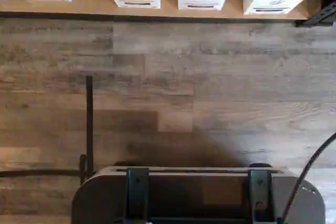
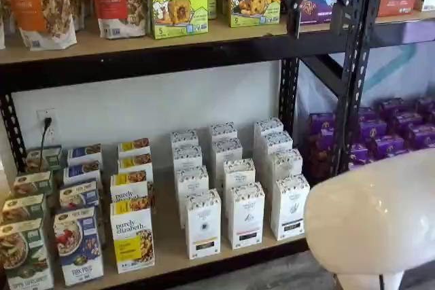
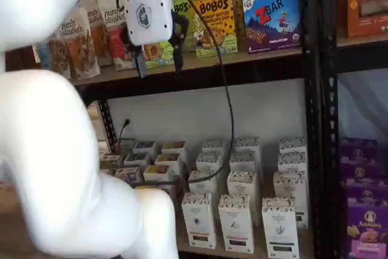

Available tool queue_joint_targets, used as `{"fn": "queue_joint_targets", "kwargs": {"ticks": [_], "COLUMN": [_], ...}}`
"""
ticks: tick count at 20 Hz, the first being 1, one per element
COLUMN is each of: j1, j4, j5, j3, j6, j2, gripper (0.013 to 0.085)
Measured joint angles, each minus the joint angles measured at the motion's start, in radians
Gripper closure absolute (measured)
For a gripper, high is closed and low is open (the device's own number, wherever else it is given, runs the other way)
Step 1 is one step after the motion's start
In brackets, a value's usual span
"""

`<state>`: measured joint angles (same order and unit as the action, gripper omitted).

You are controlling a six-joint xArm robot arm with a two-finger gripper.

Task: Pick up the white box with a green strip in the middle, on the bottom shelf, the sixth box from the left

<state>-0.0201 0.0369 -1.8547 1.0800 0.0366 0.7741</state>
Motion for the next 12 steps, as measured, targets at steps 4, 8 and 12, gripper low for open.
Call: {"fn": "queue_joint_targets", "kwargs": {"ticks": [4,8,12], "j1": [-0.042,-0.032,-0.015], "j4": [-0.063,-0.057,-0.074], "j5": [0.035,0.057,0.13], "j3": [-0.019,-0.033,-0.09], "j6": [0.026,0.018,0.002], "j2": [0.019,0.026,0.047], "gripper": [0.013,0.013,0.013]}}
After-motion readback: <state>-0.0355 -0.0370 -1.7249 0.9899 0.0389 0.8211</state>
